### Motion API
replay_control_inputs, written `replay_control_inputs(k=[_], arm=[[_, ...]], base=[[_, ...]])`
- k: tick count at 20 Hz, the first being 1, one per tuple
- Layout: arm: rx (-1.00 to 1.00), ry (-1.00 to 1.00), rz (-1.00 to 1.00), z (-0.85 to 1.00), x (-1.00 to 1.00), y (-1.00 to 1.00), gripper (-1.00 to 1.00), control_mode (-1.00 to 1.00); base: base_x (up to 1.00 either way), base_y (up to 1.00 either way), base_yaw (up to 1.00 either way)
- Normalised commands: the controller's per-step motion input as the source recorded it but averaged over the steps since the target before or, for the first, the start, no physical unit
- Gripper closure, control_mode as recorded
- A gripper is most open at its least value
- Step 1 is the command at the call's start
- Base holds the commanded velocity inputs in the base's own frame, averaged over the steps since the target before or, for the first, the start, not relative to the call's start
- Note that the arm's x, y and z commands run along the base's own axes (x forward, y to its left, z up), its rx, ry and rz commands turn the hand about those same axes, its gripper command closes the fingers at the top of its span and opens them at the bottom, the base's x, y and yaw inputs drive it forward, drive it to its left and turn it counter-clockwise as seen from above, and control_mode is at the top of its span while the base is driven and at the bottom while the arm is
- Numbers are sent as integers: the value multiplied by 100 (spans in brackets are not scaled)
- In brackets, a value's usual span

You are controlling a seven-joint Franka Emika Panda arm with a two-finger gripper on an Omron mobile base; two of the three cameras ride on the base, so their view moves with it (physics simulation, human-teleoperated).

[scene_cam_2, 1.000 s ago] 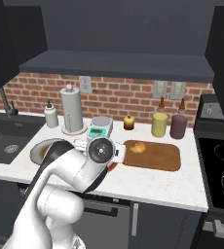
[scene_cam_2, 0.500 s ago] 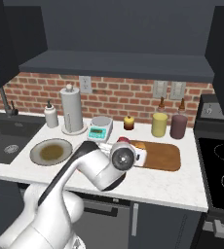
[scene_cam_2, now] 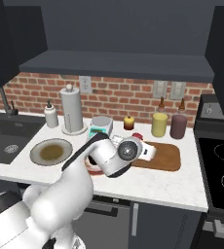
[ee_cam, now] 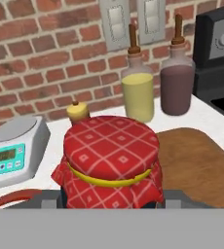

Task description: From the different types of pastries on the counter, select a croissant and place it on the cutting board. Then retrieve a jar of jam from the cabinet and place it alongside the croissant on the cutting board.

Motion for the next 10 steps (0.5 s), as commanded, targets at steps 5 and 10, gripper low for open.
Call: replay_control_inputs(k=[5,10], arm=[[0,0,-13,-39,31,-69,100,-100],[0,0,-17,-9,12,-49,100,-100]], base=[[0,0,0],[0,0,0]])
